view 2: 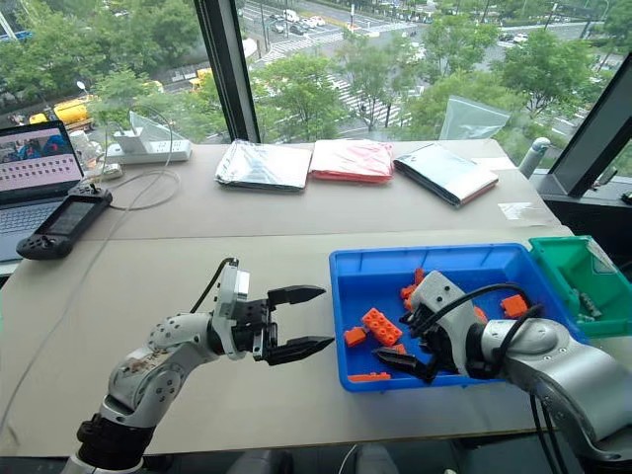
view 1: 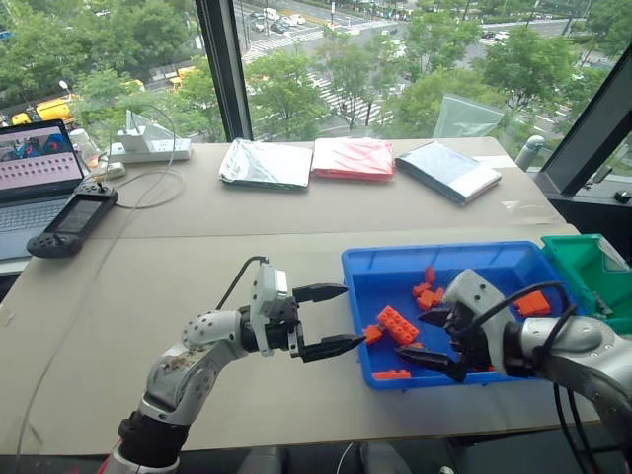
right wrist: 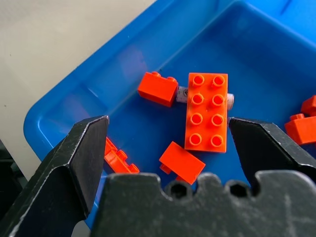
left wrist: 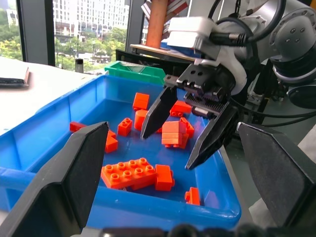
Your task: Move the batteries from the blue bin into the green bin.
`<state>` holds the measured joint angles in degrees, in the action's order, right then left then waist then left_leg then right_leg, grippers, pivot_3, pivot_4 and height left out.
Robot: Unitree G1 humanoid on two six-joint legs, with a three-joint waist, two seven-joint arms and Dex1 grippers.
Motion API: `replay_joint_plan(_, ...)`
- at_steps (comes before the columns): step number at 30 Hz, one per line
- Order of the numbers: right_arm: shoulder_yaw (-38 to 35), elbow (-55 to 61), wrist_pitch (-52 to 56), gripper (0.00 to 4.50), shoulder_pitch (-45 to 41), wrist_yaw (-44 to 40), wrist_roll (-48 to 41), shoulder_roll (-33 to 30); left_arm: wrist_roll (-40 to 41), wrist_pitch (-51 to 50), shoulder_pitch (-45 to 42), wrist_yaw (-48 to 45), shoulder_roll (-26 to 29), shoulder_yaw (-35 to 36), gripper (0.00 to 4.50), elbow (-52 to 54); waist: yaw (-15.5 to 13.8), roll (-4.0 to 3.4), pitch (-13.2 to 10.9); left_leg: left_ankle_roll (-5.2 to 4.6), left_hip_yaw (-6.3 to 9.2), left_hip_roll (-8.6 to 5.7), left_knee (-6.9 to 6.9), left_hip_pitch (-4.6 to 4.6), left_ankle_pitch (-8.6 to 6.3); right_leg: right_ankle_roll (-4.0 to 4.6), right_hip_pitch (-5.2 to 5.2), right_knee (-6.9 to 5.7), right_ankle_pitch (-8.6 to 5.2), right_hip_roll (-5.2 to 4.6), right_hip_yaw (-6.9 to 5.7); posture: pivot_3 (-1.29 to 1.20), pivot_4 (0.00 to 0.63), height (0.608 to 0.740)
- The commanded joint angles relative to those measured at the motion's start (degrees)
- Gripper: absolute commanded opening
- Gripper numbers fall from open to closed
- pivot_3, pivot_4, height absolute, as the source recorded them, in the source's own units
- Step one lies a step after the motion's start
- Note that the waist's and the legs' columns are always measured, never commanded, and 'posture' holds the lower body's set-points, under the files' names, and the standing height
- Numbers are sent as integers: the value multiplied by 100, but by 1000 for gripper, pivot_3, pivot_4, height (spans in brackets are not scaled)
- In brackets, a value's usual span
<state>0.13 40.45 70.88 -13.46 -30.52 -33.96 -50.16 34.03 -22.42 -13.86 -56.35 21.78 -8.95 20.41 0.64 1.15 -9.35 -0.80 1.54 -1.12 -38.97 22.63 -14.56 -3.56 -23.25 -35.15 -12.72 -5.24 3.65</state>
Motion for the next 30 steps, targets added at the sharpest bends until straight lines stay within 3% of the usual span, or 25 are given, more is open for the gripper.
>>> replay_joint_plan(1,280,-184,11,4468,-227,408,331,254,57,86,-52,0,-28,11,4500,122,2,0,0,0,0,0,0,0,0,0,0,0,0,0,0,0,150,740)
replay_joint_plan(11,638,-508,-15,4468,-316,586,637,456,99,34,-27,123,-33,42,4500,211,3,0,0,0,1,-1,1,1,0,0,-1,-1,0,-1,0,0,150,740)
replay_joint_plan(15,594,-519,-61,3475,-346,541,677,497,104,25,-41,160,-37,34,4500,212,5,0,0,0,1,0,1,1,0,0,-1,-1,0,0,-1,0,150,740)
replay_joint_plan(21,377,-394,-116,1458,-286,396,589,460,120,-14,-77,216,-41,22,4500,231,4,0,0,0,1,-1,1,1,0,0,-1,-1,0,0,-1,0,150,740)
replay_joint_plan(24,-96,-392,-150,1458,-248,286,502,393,130,-43,-103,242,-44,25,4500,245,2,0,0,0,1,-1,1,1,0,0,-1,-1,0,0,-1,0,150,740)
replay_joint_plan(30,-1801,-981,-254,1458,-459,302,598,129,144,-109,-153,288,-49,22,4500,263,-10,0,0,0,0,-3,0,3,0,-1,-1,-1,0,-1,0,0,150,740)
